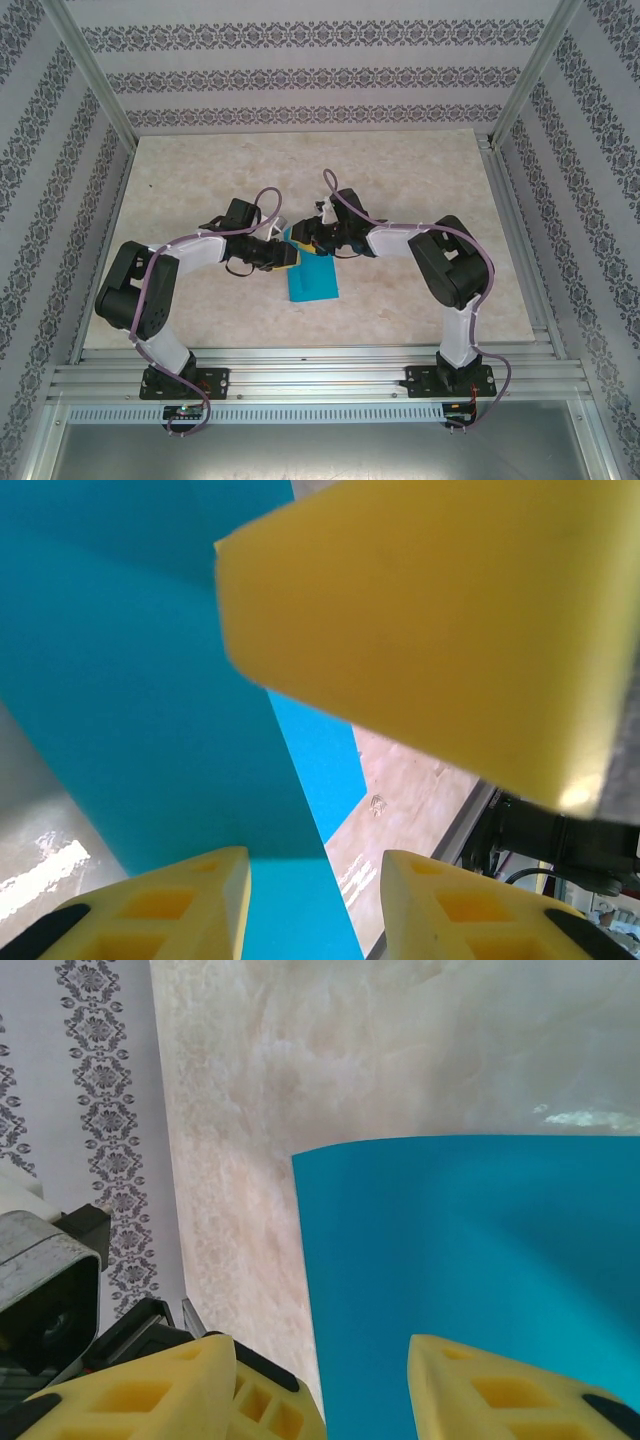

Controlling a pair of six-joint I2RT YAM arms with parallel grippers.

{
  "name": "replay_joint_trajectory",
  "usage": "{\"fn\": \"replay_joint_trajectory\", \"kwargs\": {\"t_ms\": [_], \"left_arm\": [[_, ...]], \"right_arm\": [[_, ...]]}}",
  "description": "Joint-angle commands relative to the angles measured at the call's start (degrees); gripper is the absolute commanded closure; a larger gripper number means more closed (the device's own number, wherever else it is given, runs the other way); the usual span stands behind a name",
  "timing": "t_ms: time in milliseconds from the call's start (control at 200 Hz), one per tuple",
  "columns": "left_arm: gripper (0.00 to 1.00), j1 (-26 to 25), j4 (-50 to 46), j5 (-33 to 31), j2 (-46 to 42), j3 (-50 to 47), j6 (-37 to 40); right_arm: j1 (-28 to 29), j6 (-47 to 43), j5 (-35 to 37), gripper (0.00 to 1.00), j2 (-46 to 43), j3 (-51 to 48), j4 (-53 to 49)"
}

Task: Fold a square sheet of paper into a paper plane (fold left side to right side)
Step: First fold in half a square sheet of paper at the center of the table.

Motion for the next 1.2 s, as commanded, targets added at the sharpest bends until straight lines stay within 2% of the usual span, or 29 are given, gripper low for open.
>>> {"fn": "replay_joint_trajectory", "kwargs": {"t_ms": [0,155,335,410,624,804,994,1194], "left_arm": [[0.6,-0.8,2.57,1.14,0.39,0.61,-0.26],[0.6,-0.86,2.61,1.06,0.37,0.58,-0.3],[0.58,-0.87,2.47,0.58,-0.98,0.35,-0.42],[0.57,-0.87,1.76,-0.37,-2.85,0.27,-0.33],[0.5,-0.52,-1.5,-6.32,-9.5,-0.76,-1.66],[0.45,-1.11,-3.86,-15.86,-11.99,-3.98,-5.48],[0.42,-3.53,2.68,-16.93,-9.56,-7.86,-11.1],[0.4,-6.07,5.14,-19.27,-5.3,-6.13,-14.34]], "right_arm": [[0.91,0.87,-1.21,0.55,1.65,1.96,2.09],[0.93,0.33,-0.27,0.69,1.71,1.7,0.86],[0.44,-2.3,1.01,0.93,0.3,1.42,-2.54],[-0.02,-3.75,1.58,1.0,-0.45,1.31,-4.47],[-1.64,-9.18,3.51,1.0,-2.38,1.9,-11.17],[-3.6,-12.34,4.06,1.0,-3.22,1.97,-14.42],[-5.04,-14.53,3.81,1.0,-3.76,1.83,-16.27],[-5.44,-15.73,3.92,1.0,-3.81,1.68,-17.75]]}}
